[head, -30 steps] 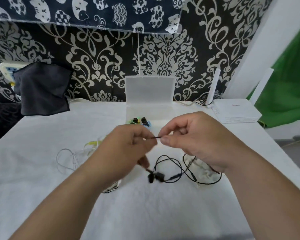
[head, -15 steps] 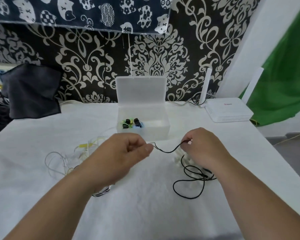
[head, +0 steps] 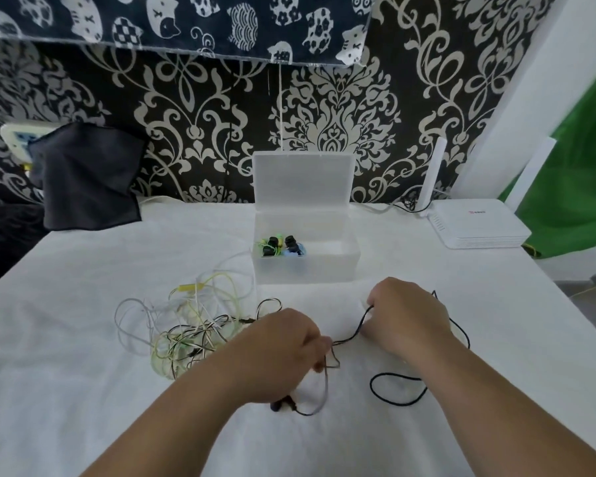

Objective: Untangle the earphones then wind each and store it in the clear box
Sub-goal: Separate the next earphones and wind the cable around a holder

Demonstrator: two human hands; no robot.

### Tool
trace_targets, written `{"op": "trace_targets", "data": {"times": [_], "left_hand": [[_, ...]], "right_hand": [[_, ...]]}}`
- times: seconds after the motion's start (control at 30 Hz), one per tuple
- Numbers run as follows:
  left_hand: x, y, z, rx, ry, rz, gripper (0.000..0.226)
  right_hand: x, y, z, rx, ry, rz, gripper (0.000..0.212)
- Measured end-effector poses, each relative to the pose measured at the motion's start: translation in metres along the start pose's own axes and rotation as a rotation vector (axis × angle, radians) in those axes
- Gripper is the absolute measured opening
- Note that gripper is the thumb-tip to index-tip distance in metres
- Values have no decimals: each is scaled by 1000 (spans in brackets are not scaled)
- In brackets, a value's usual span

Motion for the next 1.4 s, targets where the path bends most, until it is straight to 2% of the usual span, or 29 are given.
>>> {"op": "trace_targets", "data": {"times": [0.07, 0.13, 0.2, 0.27, 0.3, 0.37, 0.47, 0.67, 0.77, 0.8, 0.87, 0.97, 1.1, 1.23, 1.33, 1.4], "left_hand": [[4, -7, -8, 66, 92, -37, 37], [6, -12, -18, 55, 220, -49, 32], [5, -13, -29, -50, 374, -6, 22], [2, -8, -37, -253, 475, 84, 11], [1, -5, -37, -378, 472, 122, 10], [1, -1, -33, -613, 363, 176, 19], [-1, 5, -29, -752, 271, 222, 24], [-4, 5, -32, -1043, 281, 171, 19], [-1, -7, -39, -1120, 402, 121, 14], [-1, -10, -41, -1139, 434, 107, 14], [0, -12, -42, -1213, 447, 88, 16], [0, -6, -41, -1334, 381, 82, 23], [-2, 5, -36, -1345, 278, 113, 23], [-5, 9, -32, -1261, 253, 114, 24], [-6, 8, -30, -1203, 254, 108, 26], [-6, 8, -29, -1168, 247, 140, 17]], "right_hand": [[-3, -1, -7, 55, 14, -37, 24], [-8, -2, -21, 229, 28, -80, 31], [-16, -5, -34, 479, -10, -165, 31], [-25, -13, -43, 655, -95, -276, 31], [-30, -16, -47, 704, -135, -330, 32], [-38, -23, -55, 754, -172, -421, 34], [-47, -30, -65, 806, -148, -488, 34], [-50, -29, -77, 904, -126, -532, 37], [-44, -22, -86, 910, -22, -489, 7], [-43, -20, -87, 900, 1, -486, 4], [-43, -21, -88, 886, -13, -508, 9], [-43, -22, -86, 808, -9, -498, 11], [-42, -17, -88, 803, 75, -444, 11], [-43, -15, -89, 821, 108, -415, 11], [-44, -17, -85, 861, 56, -398, 13], [-44, -19, -82, 919, -6, -383, 15]]}}
Point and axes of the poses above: each hand's wrist, its own x-axis towards the middle knuckle, its own z-axis out of the palm, y = z × x, the point moved 6 cm from there along x, towards the middle knuckle, and after that the axes turned 11 degrees about -x, right-handed, at the moved point
